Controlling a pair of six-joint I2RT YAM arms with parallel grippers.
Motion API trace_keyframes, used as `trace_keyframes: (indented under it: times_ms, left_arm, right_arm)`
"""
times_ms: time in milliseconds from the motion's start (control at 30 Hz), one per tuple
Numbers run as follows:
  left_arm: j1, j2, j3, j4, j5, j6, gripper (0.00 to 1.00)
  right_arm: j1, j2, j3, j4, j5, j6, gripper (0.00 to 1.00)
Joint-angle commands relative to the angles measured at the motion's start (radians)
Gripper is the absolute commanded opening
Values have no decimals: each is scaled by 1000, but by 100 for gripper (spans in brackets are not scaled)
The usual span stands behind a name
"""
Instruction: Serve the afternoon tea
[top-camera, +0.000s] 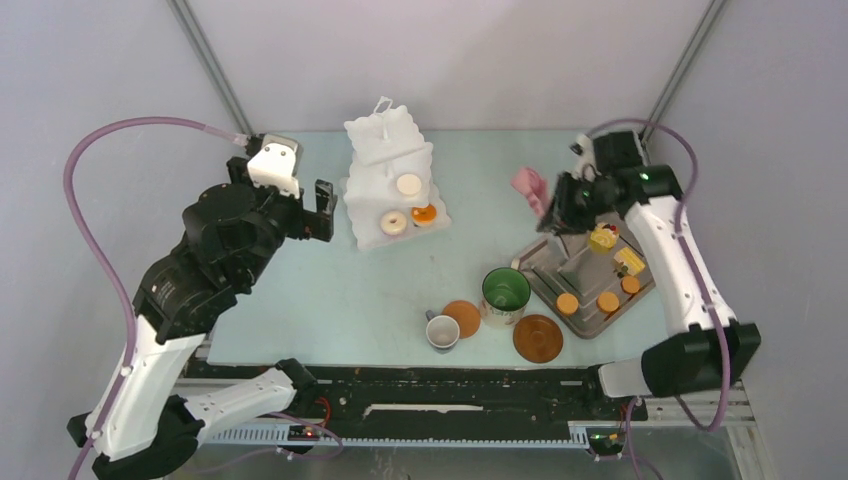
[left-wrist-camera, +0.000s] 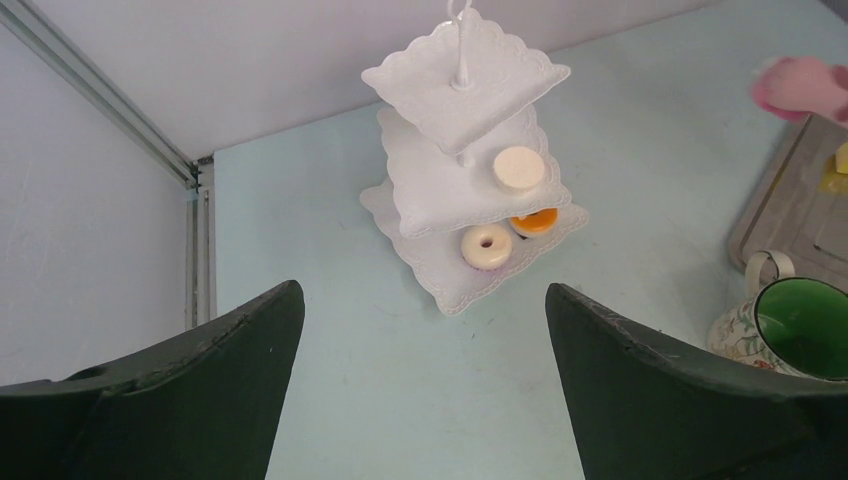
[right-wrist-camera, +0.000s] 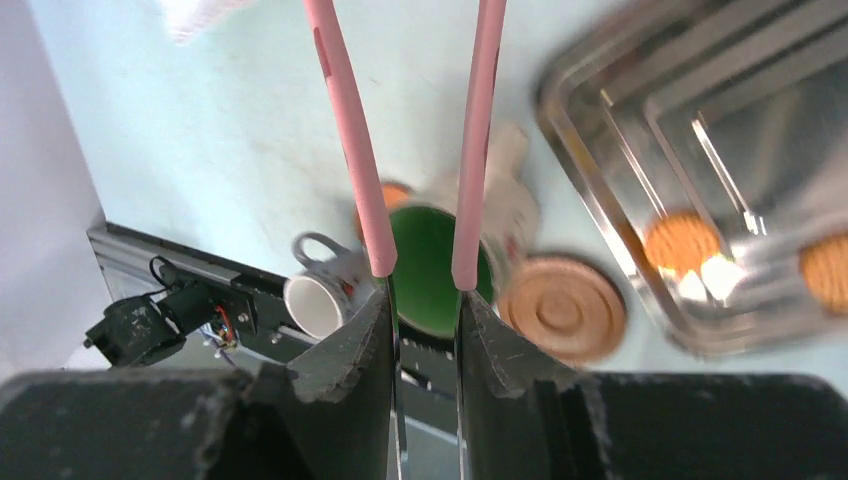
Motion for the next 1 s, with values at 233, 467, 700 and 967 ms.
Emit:
trace_keyframes:
  times_ms: [233, 467, 700, 967]
  left_arm:
    - [5, -17, 102, -50, -33, -50, 98]
    - [5, -40, 109, -66, -50, -65, 98]
    - [5, -46, 105, -70, -51, -64, 98]
    - [5, -48, 92, -70, -45, -69, 98]
  right_arm:
    - [292, 482, 555, 131, 48, -81, 0]
    - [368, 705, 867, 48, 85, -92, 0]
    - [405, 766, 908, 35, 120, -89, 0]
    - [438, 797, 942, 57, 153, -107, 0]
